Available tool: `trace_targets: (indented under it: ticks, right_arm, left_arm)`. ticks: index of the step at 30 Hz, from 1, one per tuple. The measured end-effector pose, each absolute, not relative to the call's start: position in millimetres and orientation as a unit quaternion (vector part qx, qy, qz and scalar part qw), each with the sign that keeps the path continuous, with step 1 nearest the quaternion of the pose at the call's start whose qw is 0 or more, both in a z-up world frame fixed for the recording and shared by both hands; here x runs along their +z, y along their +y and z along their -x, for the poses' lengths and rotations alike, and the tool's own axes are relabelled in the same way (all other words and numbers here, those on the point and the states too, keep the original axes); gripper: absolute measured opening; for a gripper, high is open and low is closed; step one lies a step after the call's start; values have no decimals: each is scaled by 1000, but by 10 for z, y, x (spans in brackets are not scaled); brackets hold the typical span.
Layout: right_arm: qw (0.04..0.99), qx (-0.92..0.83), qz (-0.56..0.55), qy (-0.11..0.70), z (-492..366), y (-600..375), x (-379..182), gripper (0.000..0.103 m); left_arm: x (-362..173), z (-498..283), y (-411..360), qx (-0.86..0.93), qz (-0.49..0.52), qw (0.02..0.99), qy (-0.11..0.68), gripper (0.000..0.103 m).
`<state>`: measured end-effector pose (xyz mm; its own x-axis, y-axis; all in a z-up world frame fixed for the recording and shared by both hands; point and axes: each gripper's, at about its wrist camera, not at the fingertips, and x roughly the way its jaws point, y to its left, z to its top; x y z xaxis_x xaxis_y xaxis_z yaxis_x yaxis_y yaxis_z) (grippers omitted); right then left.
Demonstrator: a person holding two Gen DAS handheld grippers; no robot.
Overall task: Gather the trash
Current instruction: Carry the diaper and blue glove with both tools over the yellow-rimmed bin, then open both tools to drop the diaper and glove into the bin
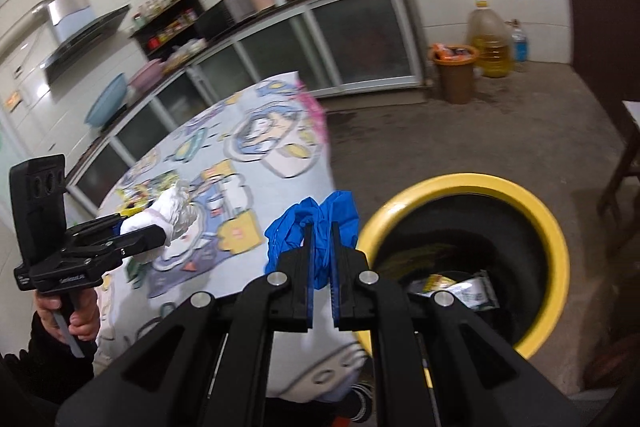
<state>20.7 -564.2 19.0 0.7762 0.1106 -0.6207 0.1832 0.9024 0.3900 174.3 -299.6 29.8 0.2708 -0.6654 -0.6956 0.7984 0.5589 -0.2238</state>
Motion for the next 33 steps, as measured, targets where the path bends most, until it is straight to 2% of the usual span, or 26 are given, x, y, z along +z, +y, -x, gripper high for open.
trace_targets:
  ticks: [20,33]
  right_arm:
    - [885,-138,-257,362,6,-6346,-351,7]
    - [855,-176,-286,395,46,-6626,-669,8]
  left_arm:
    - [-133,-1638,-4218,-499,-110,747,425,44]
    - [-469,-1613,-4657,-503,-117,726,455,45]
